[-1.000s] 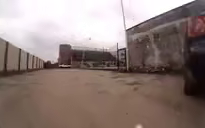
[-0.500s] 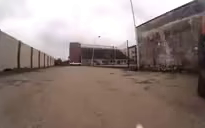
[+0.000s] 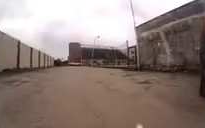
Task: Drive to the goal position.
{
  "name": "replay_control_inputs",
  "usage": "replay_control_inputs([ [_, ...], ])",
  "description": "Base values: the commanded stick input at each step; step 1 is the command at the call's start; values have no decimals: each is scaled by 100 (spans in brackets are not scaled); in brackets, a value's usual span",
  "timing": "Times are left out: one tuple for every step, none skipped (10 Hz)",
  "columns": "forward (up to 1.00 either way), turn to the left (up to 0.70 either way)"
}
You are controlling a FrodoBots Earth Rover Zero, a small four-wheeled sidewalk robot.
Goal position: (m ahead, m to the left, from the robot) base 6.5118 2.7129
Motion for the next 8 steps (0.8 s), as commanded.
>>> replay_control_inputs([
  [70, 0],
  [70, 0],
  [70, 0],
  [70, 0],
  [70, 0],
  [70, 0],
  [70, 0],
  [70, 0],
])
